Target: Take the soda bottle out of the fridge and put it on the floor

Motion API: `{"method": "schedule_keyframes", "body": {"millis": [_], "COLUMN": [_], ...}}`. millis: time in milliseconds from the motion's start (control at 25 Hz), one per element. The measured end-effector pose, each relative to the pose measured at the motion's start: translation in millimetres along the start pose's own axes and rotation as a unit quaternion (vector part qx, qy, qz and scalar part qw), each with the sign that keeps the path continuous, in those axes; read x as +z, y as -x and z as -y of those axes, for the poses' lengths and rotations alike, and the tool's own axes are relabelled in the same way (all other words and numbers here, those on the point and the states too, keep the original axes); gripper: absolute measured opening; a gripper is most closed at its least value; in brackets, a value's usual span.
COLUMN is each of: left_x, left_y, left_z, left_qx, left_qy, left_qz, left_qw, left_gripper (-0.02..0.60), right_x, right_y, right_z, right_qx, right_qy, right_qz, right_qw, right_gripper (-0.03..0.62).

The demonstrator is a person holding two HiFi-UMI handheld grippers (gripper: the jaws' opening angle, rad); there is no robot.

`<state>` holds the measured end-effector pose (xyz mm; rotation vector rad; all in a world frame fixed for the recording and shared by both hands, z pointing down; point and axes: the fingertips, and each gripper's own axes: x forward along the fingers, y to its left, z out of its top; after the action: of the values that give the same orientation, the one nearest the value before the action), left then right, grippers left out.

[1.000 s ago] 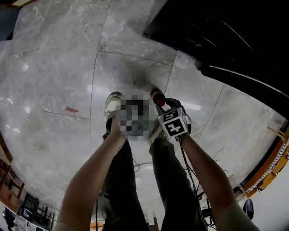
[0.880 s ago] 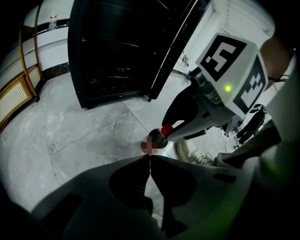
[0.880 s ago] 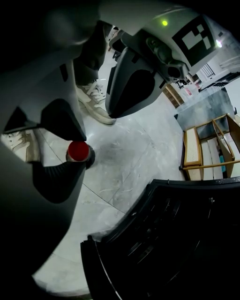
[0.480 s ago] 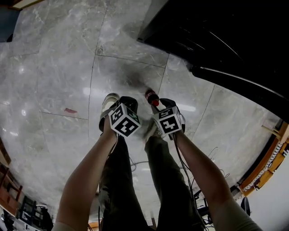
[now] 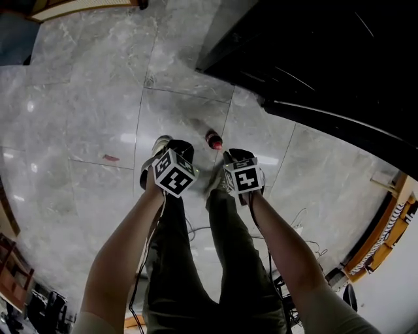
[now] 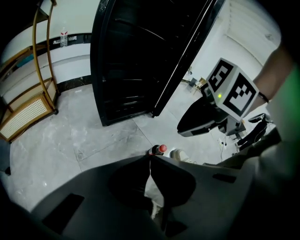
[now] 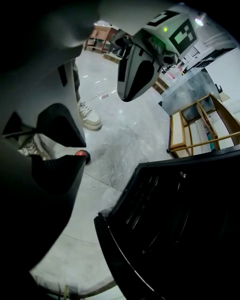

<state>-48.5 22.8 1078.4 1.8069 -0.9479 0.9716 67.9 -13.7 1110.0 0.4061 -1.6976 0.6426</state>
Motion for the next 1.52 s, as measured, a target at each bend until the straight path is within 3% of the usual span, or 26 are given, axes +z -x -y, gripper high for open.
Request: {"method": "schedule_keyframes", "body": {"millis": [400, 640, 960, 1520], "left_x": [32, 49, 69, 189], "left_y": [90, 141, 210, 352], "left_z": [31, 59, 78, 116], "left_qx": [-0.005, -0.014, -0.017, -0.008], "left_qy": [-0.022, -0.089, -0.038, -0.044], "left_qz": [0.000, -0.010, 0.013, 0.101], "left_qw": [0.9997, 0.9959, 0.9990, 0.9939], "left_gripper": [0.008, 0.008, 0.008, 0.008], "right_x": [37, 48, 83, 134], "right_y": [108, 169, 267, 425], "right_z": [-33, -38, -59, -76], "right_qx": [0.000, -0.001, 0.011, -0.011], "right_qy": [0.002, -0.016, 0.046, 0.035], "right_qz": [0.028, 0.043, 0.090, 0.161], "right_qw": [1.000, 0.999, 0.995, 0.986], "right_gripper": [0.012, 0.008, -0.003, -0.005]}}
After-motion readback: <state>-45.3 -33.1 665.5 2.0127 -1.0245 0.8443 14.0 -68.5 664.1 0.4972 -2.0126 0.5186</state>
